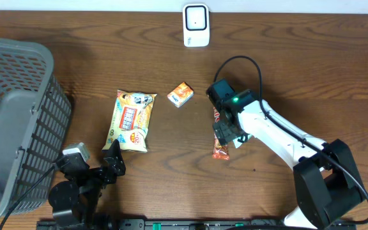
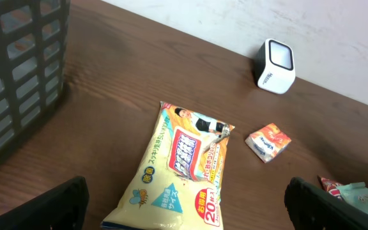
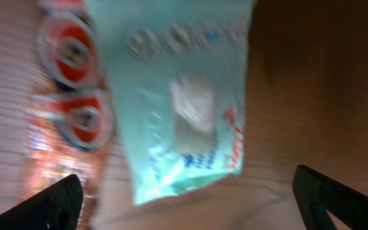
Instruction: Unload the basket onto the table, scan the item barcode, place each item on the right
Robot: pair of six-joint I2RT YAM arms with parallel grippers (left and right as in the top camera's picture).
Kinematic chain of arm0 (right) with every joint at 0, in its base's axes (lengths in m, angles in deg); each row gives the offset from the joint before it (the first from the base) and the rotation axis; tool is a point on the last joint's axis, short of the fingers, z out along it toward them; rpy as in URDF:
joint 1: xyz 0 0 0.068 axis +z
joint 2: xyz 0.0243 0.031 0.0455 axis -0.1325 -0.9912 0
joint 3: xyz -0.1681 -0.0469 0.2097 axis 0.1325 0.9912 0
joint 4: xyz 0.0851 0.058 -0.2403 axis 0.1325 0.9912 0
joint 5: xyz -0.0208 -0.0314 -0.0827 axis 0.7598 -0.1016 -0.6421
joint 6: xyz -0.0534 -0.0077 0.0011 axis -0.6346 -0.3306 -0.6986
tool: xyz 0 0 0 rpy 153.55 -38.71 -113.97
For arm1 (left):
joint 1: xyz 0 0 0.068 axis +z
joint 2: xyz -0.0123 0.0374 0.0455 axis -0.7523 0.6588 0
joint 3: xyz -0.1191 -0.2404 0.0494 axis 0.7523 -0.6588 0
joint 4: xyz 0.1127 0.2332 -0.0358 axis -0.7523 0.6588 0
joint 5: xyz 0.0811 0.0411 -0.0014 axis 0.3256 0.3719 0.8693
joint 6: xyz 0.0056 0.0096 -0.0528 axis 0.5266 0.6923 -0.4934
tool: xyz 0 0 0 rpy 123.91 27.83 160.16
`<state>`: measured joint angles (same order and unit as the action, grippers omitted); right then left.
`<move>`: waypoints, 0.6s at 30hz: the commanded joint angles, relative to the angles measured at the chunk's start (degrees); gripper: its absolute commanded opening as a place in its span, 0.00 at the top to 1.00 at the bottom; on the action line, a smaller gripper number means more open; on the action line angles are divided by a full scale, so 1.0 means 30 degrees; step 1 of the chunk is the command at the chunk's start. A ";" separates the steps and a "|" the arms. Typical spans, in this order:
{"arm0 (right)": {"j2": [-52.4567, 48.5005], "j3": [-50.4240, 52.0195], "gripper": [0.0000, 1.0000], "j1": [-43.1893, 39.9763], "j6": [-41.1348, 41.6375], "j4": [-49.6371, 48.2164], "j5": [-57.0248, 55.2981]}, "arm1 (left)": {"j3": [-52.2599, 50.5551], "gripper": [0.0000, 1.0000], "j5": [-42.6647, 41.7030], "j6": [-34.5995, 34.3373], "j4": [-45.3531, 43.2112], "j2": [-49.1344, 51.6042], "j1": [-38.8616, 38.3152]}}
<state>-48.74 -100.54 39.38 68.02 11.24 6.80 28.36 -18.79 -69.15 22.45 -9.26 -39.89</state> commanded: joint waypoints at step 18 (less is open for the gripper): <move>-0.0015 0.1851 0.01 0.2674 0.0087 -0.2098 -0.4969 | -0.0044 0.02 -0.0226 -0.0095 -0.0051 -0.0058 0.0044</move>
<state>-48.61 -95.87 47.21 68.19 5.42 -5.57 28.36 -18.79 -69.15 22.47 -9.26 -39.89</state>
